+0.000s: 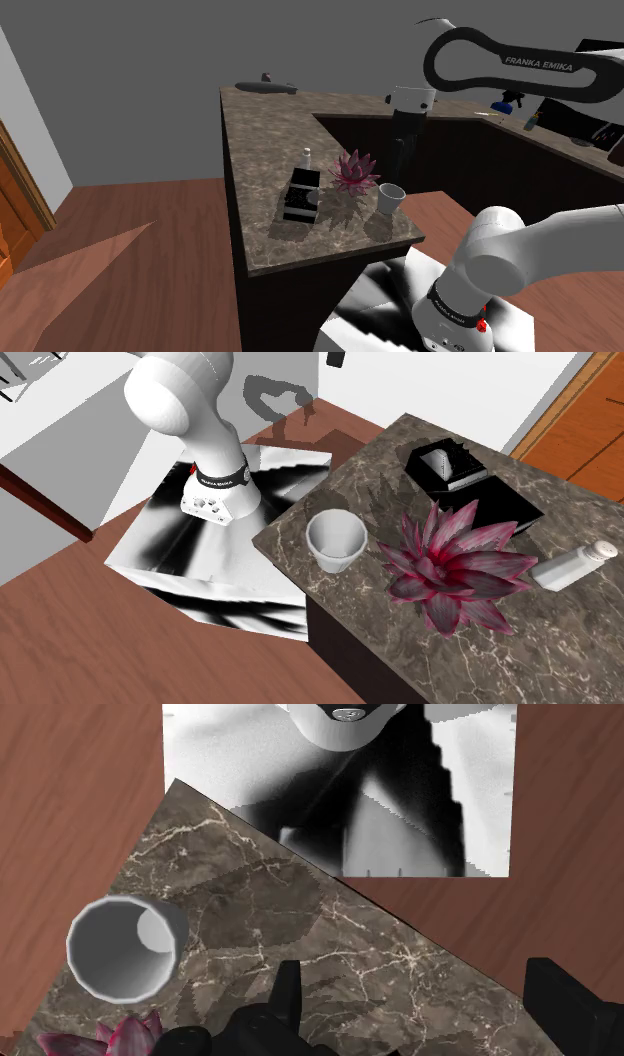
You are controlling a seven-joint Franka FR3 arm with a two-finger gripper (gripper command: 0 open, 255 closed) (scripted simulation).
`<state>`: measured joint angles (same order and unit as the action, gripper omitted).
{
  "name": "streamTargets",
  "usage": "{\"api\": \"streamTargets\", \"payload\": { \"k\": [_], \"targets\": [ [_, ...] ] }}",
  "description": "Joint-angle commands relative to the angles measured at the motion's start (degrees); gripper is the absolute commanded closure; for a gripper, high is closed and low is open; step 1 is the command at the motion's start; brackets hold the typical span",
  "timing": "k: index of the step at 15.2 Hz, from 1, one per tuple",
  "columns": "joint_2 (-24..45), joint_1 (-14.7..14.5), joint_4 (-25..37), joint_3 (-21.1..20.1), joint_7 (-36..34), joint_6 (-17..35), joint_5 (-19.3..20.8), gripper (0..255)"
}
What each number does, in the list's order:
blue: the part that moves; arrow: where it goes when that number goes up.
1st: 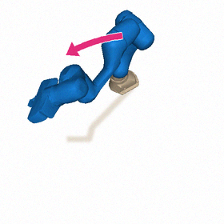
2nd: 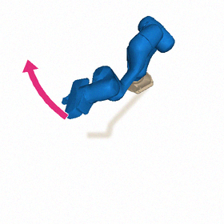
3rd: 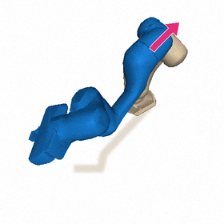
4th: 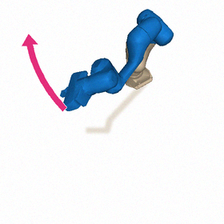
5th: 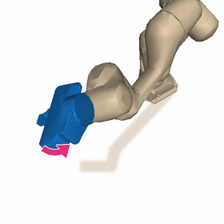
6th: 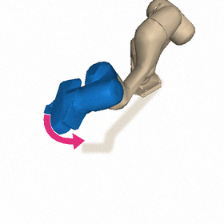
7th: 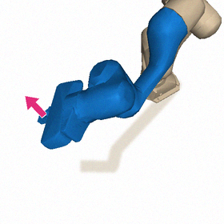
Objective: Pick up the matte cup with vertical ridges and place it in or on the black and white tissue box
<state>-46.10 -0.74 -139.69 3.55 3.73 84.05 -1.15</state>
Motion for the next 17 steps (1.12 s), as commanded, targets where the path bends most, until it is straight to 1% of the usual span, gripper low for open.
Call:
{"api": "streamTargets", "payload": {
  "k": [1, 5, 9, 13, 17],
  "targets": [
    [0.0, 0.0, 0.0, 0.0, 0.0, 0.0, 0.0, 0],
    [-0.31, 2.14, -3.81, 5.15, 5.14, 5.08, 3.73, 0],
    [1.0, 4.33, -6.45, 10.61, 10.3, 10.69, 7.23, 0],
    [4.01, 6.11, -7.83, 16.44, 15.49, 16.78, 10.23, 0],
    [8.72, 7.2, -7.87, 22.55, 20.91, 23.22, 12.2, 0]
  ]
}}
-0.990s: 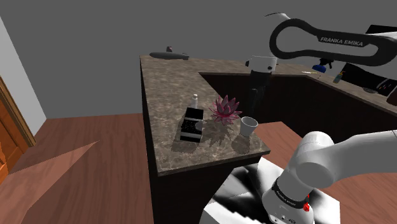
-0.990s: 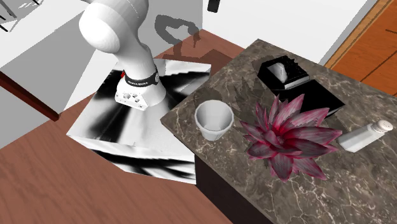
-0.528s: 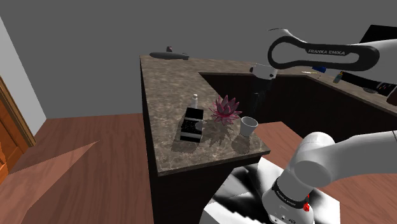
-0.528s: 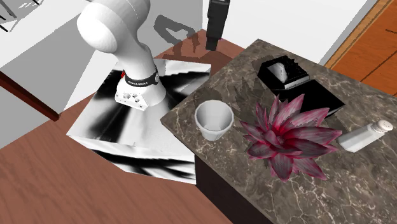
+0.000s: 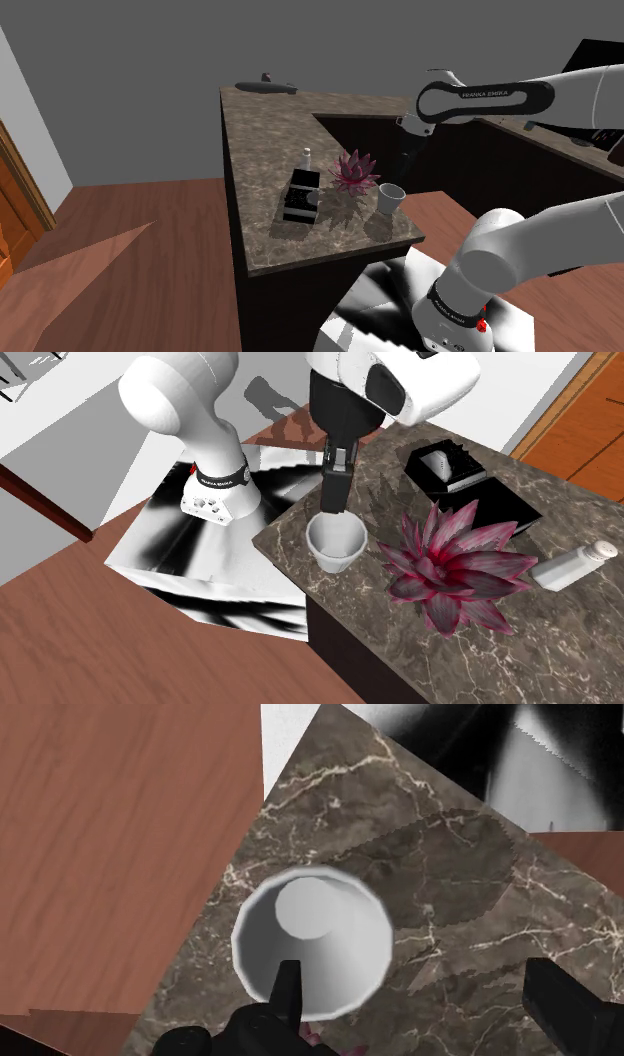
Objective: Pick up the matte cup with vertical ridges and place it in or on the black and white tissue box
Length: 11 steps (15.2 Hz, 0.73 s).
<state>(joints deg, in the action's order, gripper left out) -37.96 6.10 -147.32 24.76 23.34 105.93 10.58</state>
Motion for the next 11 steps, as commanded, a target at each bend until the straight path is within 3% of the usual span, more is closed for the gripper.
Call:
{"api": "streamTargets", "payload": {
  "k": [1, 6, 11],
  "targets": [
    [2.0, 0.49, -0.05, 2.91, 2.72, 2.98, 0.72, 0],
    [10.53, -0.18, 2.19, 11.19, 10.6, 11.07, 0.0, 0],
    [12.82, -0.68, 0.31, 12.73, 11.69, 15.26, -0.43, 0]
  ]
}}
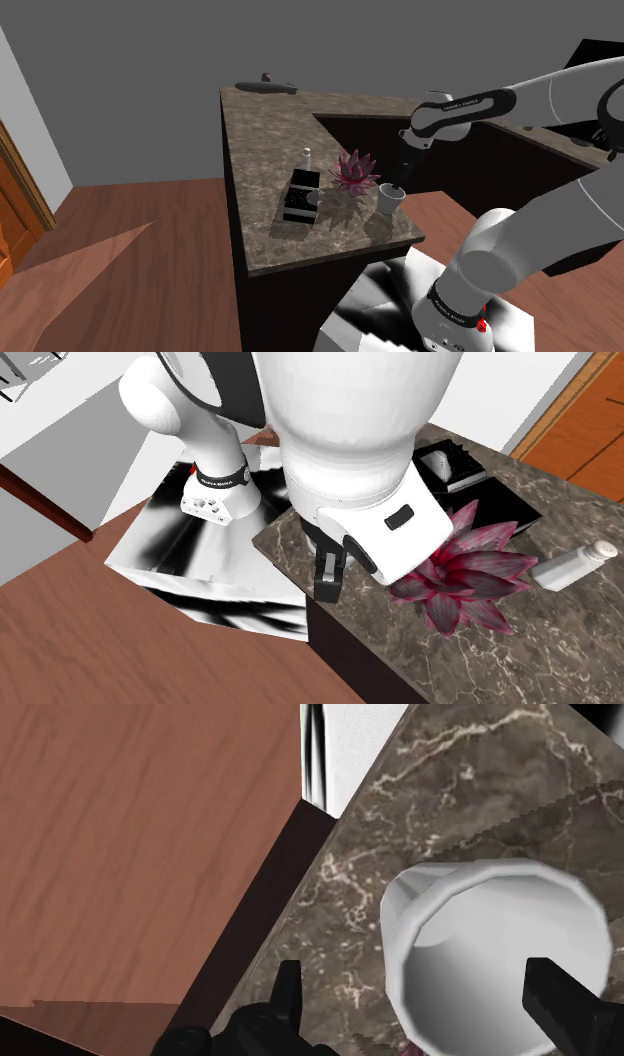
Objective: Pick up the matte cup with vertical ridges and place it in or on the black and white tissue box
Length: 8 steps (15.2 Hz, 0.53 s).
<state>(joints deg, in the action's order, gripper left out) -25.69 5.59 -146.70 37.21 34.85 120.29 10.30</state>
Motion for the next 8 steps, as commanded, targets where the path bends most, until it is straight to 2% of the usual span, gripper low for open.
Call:
{"api": "streamTargets", "payload": {
  "k": [1, 3, 8],
  "targets": [
    [0.98, -0.29, -0.82, 0.51, 0.3, 1.8, -0.22, 0],
    [2.16, -0.61, -2.08, 1.1, 0.63, 4.16, -0.48, 0],
    [2.16, -0.61, -2.08, 1.1, 0.63, 4.16, -0.48, 0]
  ]
}}
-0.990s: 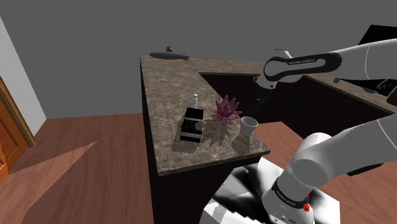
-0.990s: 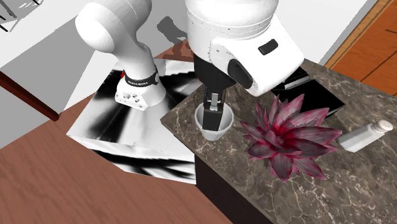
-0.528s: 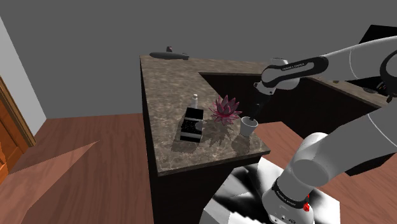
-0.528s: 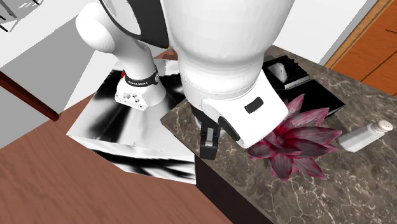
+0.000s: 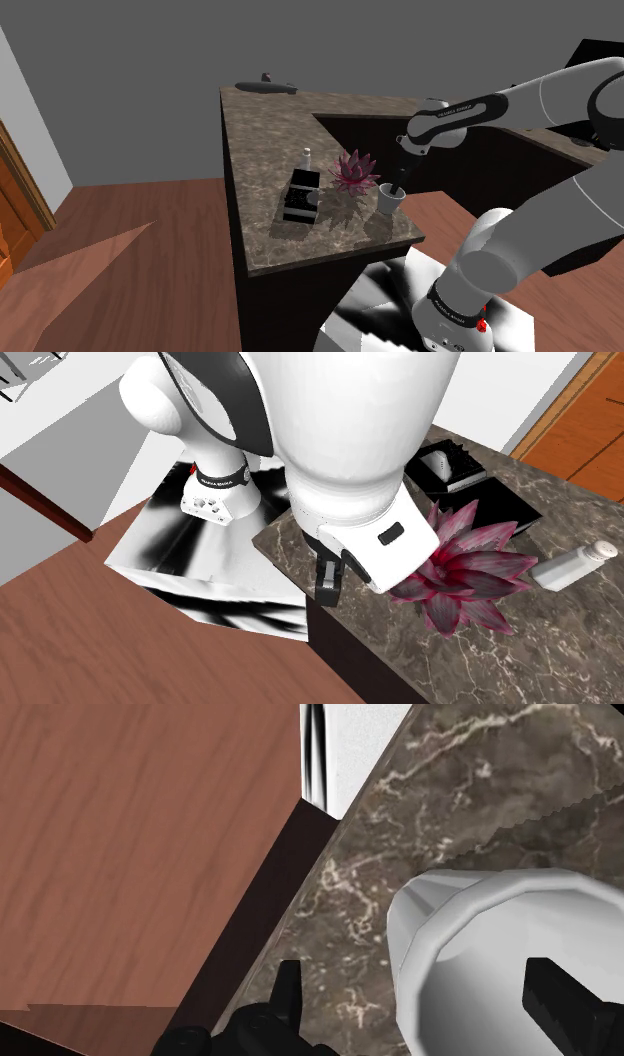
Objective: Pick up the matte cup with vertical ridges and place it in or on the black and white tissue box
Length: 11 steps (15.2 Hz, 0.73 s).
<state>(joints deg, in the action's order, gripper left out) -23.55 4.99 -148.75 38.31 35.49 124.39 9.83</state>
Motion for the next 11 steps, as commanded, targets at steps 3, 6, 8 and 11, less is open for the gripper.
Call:
{"api": "streamTargets", "payload": {
  "k": [3, 6, 8, 11],
  "targets": [
    [0.01, 0.0, -0.03, 0.0, -0.01, 0.04, 0.0, 0],
    [0.01, 0.0, -0.03, 0.0, -0.01, 0.04, 0.0, 255],
    [0.01, 0.0, -0.03, 0.0, -0.01, 0.04, 0.0, 255],
    [0.01, -0.01, -0.03, 0.0, -0.01, 0.04, 0.0, 255]
  ]
}}
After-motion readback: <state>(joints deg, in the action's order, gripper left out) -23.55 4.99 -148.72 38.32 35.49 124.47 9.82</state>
